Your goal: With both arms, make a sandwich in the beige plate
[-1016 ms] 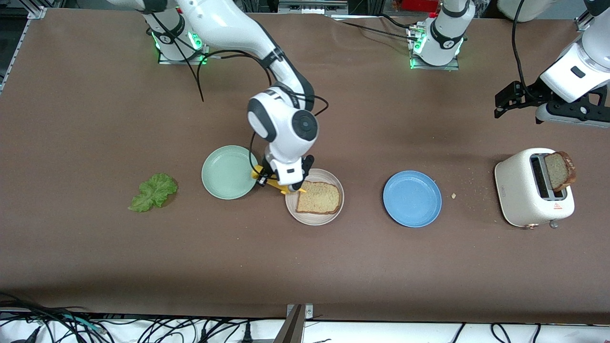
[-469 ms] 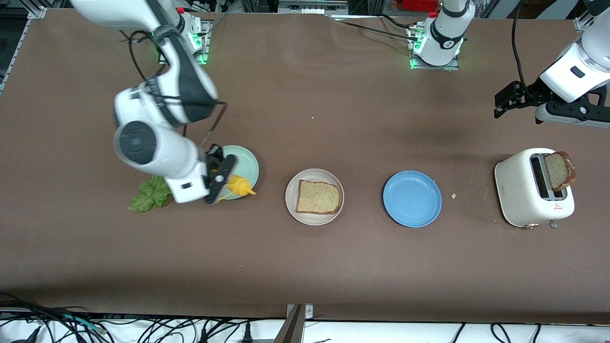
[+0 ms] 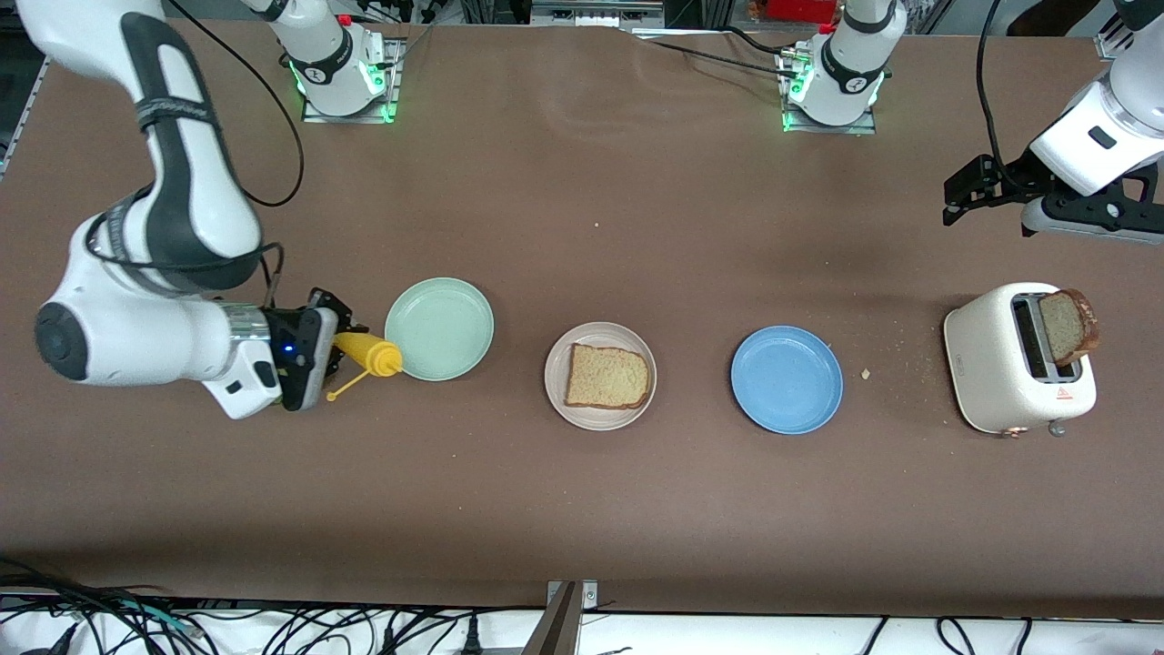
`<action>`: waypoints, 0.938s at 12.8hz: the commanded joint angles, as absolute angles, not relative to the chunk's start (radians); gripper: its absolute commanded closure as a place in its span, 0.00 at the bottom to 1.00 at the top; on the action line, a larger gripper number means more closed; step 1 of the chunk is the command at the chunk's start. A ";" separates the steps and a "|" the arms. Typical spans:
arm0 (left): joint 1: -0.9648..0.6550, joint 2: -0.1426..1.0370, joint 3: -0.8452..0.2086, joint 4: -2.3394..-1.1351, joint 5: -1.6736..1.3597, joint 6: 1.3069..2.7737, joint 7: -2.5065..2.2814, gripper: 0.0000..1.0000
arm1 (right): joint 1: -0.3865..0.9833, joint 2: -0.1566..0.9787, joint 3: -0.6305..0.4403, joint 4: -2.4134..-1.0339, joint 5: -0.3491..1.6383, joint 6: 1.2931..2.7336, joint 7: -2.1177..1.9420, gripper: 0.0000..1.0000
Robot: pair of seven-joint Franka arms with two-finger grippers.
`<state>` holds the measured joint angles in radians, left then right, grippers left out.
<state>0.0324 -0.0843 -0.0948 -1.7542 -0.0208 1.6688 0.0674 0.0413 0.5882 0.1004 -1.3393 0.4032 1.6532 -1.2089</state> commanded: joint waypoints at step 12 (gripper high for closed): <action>0.034 -0.086 -0.097 -1.744 -0.035 1.654 0.063 0.00 | -0.092 1.027 -0.112 -1.210 0.928 1.425 -2.218 1.00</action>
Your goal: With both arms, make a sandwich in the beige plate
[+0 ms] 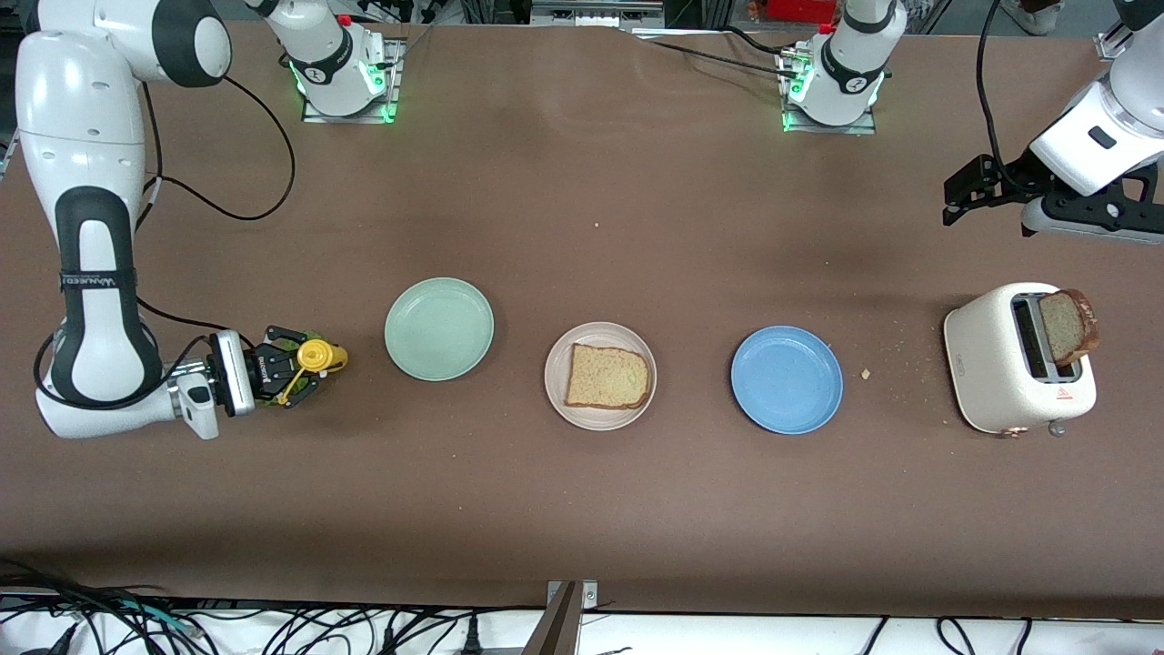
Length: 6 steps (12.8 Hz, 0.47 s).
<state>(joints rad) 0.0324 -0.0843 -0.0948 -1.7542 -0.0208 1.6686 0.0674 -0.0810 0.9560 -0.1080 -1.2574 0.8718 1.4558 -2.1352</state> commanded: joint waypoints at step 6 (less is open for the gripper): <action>0.032 -0.086 -0.097 -1.744 -0.032 1.654 0.063 0.00 | -0.074 1.085 -0.106 -1.249 1.057 1.506 -2.286 1.00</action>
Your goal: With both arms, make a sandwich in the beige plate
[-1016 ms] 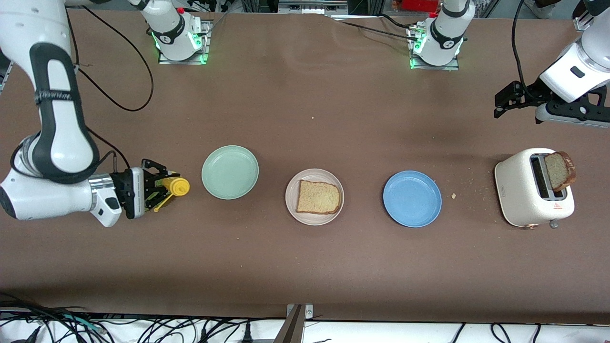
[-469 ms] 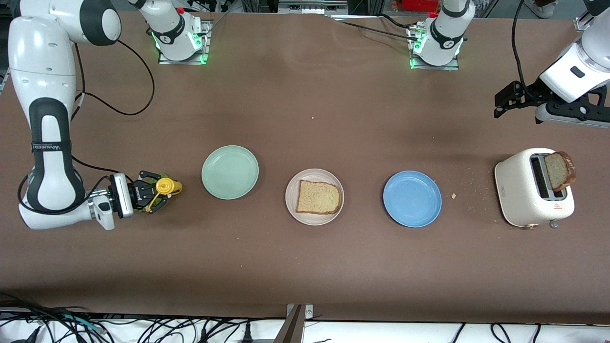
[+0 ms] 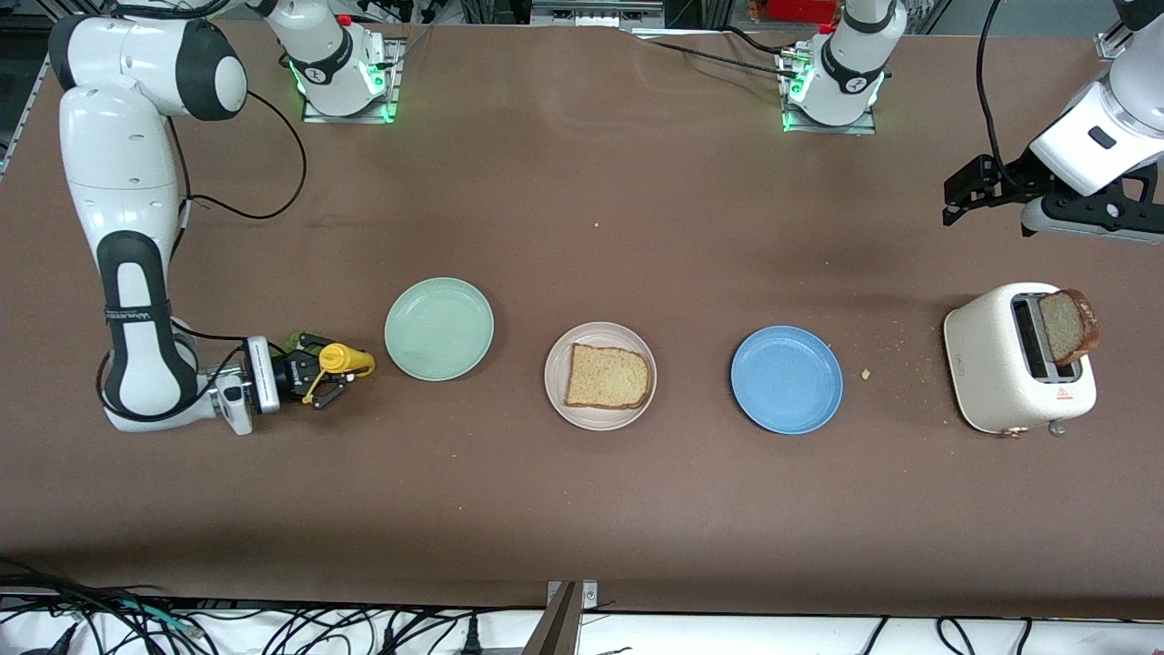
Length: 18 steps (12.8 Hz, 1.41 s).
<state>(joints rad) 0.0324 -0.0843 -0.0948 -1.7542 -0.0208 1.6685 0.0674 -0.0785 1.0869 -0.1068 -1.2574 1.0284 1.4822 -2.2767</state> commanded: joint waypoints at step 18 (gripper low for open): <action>0.032 -0.086 -0.097 -1.744 -0.032 1.654 0.063 0.00 | -0.052 1.068 -0.107 -1.275 1.088 1.563 -2.283 0.00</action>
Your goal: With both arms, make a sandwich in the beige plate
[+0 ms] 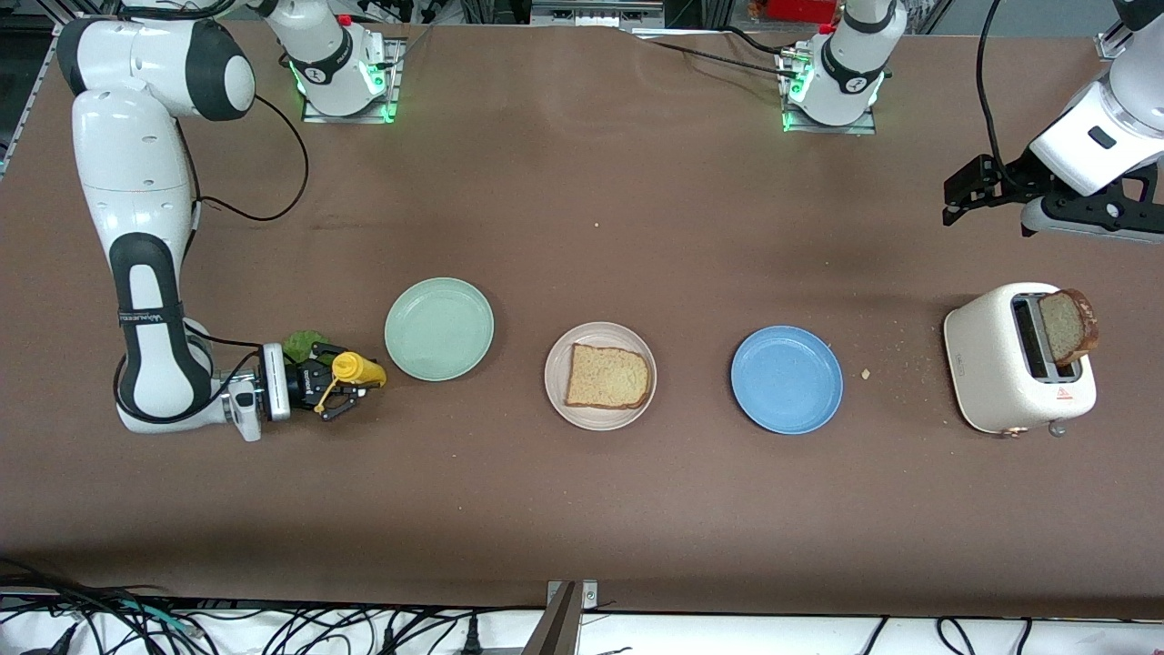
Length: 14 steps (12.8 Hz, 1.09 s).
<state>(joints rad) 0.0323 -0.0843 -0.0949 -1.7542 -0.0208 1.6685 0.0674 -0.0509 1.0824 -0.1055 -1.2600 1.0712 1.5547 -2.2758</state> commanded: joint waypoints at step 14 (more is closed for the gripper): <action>0.034 -0.086 -0.097 -1.744 -0.032 1.655 0.064 0.00 | -0.060 0.724 -0.118 -1.507 0.411 1.938 -2.036 0.00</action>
<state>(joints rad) 0.0323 -0.0843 -0.0949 -1.7541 -0.0208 1.6684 0.0674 -0.0582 0.7375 -0.1224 -1.4004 0.4698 1.8239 -2.0388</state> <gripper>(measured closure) 0.000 0.000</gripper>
